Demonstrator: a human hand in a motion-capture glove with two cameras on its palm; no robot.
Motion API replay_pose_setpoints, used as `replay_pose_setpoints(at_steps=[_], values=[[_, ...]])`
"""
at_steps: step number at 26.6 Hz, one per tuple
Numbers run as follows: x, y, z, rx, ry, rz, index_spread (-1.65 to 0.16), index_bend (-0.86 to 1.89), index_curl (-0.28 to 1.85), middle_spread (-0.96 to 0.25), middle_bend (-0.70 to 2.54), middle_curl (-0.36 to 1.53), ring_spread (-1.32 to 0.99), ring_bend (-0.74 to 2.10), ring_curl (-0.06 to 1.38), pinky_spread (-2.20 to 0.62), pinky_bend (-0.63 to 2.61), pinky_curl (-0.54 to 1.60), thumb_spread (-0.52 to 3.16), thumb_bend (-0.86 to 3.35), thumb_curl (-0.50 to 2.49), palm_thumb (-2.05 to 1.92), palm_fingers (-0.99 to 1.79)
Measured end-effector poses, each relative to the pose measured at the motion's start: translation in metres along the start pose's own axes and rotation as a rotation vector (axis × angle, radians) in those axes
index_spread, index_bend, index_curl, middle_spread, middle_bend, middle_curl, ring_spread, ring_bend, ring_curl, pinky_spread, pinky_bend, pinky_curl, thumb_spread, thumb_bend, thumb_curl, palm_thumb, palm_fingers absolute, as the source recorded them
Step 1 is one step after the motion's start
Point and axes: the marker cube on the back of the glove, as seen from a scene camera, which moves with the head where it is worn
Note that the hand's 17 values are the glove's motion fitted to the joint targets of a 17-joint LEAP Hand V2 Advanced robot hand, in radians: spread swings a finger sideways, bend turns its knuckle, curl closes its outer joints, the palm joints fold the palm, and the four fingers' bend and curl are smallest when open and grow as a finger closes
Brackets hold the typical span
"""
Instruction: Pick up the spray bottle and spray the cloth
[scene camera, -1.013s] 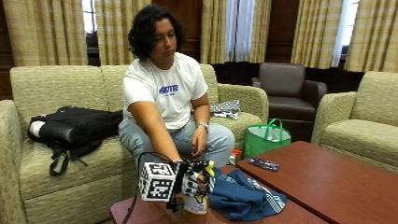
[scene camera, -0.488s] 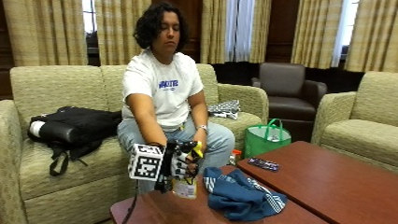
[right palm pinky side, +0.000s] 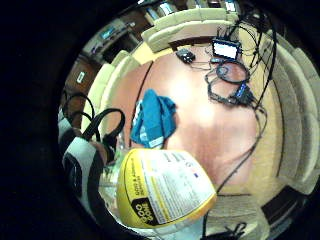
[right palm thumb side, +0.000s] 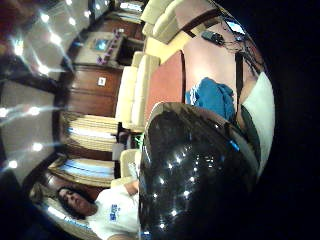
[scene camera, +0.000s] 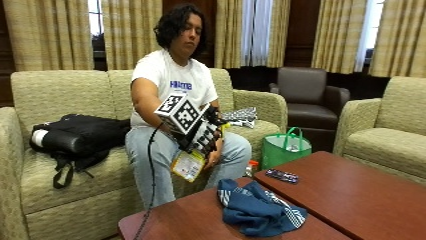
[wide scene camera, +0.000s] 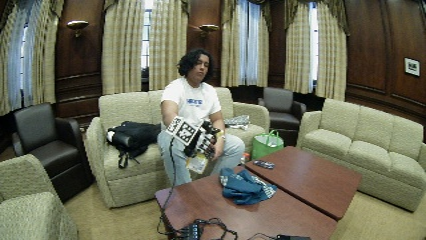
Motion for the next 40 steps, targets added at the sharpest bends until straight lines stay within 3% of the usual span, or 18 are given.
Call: replay_pose_setpoints(at_steps=[8,15,24,35,40], values=[[-0.036,-0.007,0.065,-0.276,0.284,-0.029,-0.25,0.33,0.56,-0.20,0.58,0.53,-0.20,0.66,0.47,-0.28,0.43,0.39,0.31,-0.03,0.73,0.94,1.37],[-0.033,-0.032,0.101,-0.410,0.464,0.021,-0.25,0.33,0.57,-0.20,0.59,0.53,-0.21,0.65,0.47,-0.28,0.43,0.39,0.30,-0.02,0.75,0.94,1.37],[-0.032,-0.017,0.176,-0.603,0.655,0.033,-0.25,0.33,0.58,-0.20,0.59,0.53,-0.21,0.64,0.47,-0.28,0.44,0.39,0.29,-0.03,0.77,0.94,1.36],[-0.020,-0.007,0.223,-0.713,0.837,0.069,-0.25,0.32,0.59,-0.20,0.59,0.53,-0.21,0.64,0.47,-0.27,0.44,0.39,0.29,-0.03,0.79,0.94,1.36],[-0.002,-0.007,0.223,-0.791,1.039,-0.054,-0.25,0.32,0.60,-0.20,0.60,0.53,-0.21,0.64,0.47,-0.27,0.44,0.39,0.29,-0.03,0.80,0.94,1.36]])
